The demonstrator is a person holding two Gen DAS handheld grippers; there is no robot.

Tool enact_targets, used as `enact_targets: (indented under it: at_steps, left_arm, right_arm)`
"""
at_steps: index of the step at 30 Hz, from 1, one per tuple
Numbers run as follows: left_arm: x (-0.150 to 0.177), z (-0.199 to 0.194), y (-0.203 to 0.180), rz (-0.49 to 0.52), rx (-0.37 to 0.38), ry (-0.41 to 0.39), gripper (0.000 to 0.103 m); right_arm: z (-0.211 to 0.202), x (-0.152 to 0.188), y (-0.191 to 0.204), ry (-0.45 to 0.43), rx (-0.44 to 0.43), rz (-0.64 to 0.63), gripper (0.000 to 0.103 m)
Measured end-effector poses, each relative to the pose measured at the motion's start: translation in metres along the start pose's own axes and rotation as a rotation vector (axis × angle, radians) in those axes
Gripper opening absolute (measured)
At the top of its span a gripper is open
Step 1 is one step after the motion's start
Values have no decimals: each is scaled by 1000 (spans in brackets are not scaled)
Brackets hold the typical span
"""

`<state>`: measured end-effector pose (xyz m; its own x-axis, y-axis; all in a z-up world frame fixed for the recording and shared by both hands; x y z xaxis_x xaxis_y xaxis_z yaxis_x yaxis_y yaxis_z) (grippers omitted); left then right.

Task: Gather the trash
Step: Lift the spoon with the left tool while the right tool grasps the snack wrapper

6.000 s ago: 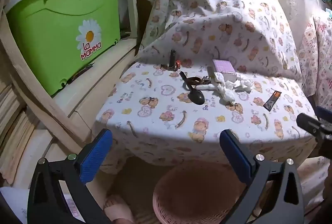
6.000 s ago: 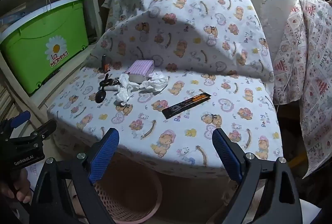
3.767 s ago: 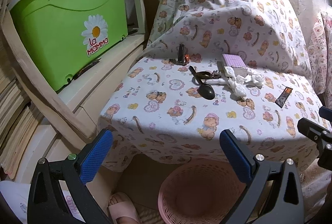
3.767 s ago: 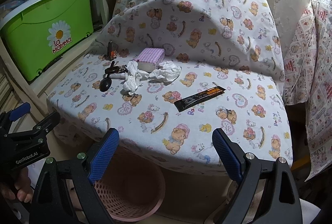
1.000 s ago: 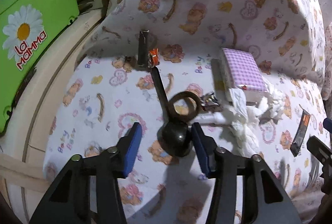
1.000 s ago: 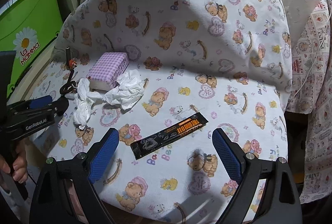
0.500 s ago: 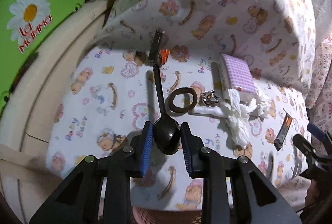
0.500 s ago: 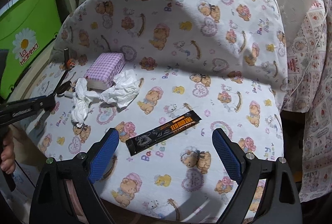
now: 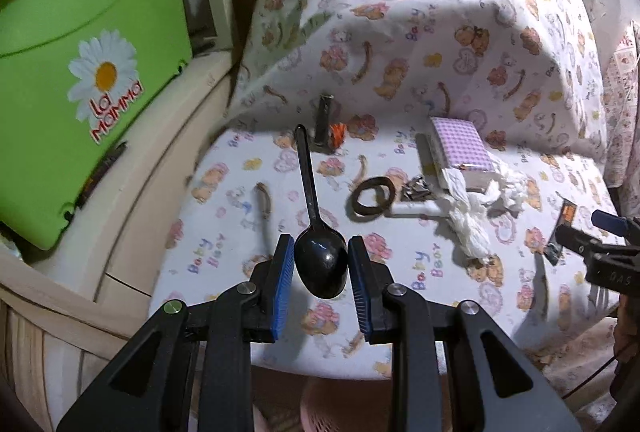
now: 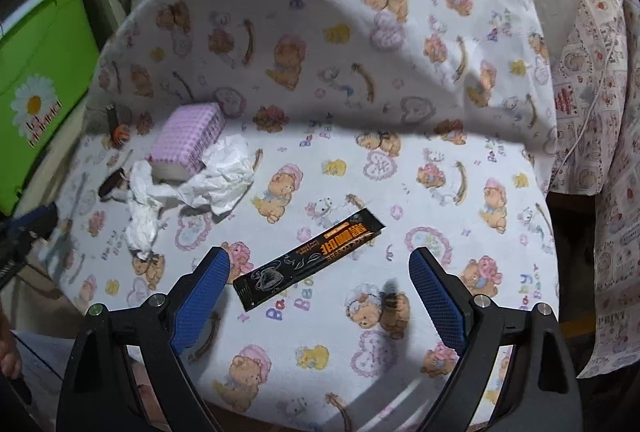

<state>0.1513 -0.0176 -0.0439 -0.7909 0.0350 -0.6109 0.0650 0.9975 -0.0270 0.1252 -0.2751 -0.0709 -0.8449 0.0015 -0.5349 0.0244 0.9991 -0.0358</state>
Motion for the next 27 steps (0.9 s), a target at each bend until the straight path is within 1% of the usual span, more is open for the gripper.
enact_targets:
  at_steps: [1,3,4,5,6,7,8,9,10,11,13,15,17,18,23,27]
  left_arm:
    - [0,0,2,-5,-5,-3,26]
    - [-1,2,5,-23,-3,-1,26]
    - [-1,3,8,-36,2,3,26]
    - [-2,3,9,-43,7,6,26]
    - [-2,3,10,-49,11,7,26]
    - [-3,2,11,-52,10,6,26]
    - [-3,2,12,-54,7,3,26]
    - [-2,1,13,-54,6,0,26]
    - [-2,0,14,-53,5,-1,26]
    - [-1,-1,13,-53,4,-2,26]
    - [1,-3,14,-47,4,-1,26]
    - [4,-5,13,-37,3,-1,26]
    - [7,-9,13,-25,-3,-13,26]
    - [8,-11,13,-22,-6,-17,26]
    - [16,-24,16,-32,7,-23,26]
    - [24,-39,13,-41,36,-11,26]
  right_arm:
    - [4,0,4,7,2,-11,92]
    - [10,-1,10,11,17,-28,85]
    - [13,-1,12,15,25,-36,79]
    - [16,0,13,22,33,-42,71]
    - [18,0,15,32,32,-46,66]
    - [19,0,16,24,21,-41,60]
    - [19,0,16,20,22,-36,51]
    - [18,-1,16,12,28,-38,45]
    - [18,-1,16,8,27,-41,33]
    - [18,-1,16,5,21,-38,25]
    - [19,-1,15,1,10,-37,15]
    - [18,0,16,-2,-9,-35,13]
    - [15,0,17,-16,-36,-32,8]
    - [11,1,16,-26,-48,-33,6]
    - [-9,8,19,-61,-82,-51,6]
    - [-30,18,25,-84,-95,-81,6]
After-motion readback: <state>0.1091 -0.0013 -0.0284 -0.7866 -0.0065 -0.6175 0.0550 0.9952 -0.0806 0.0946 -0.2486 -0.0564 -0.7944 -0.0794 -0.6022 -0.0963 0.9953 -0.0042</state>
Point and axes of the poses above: each gripper's, at about its wrist camera, not at the fingertips, and z roughly the way its jaws point, y to its left, x to its underside, the point moved 5 cm from there along z, roughly the way its jaws point, and after that the axes turned 7 degrees about -z, right-handed, at the moved point
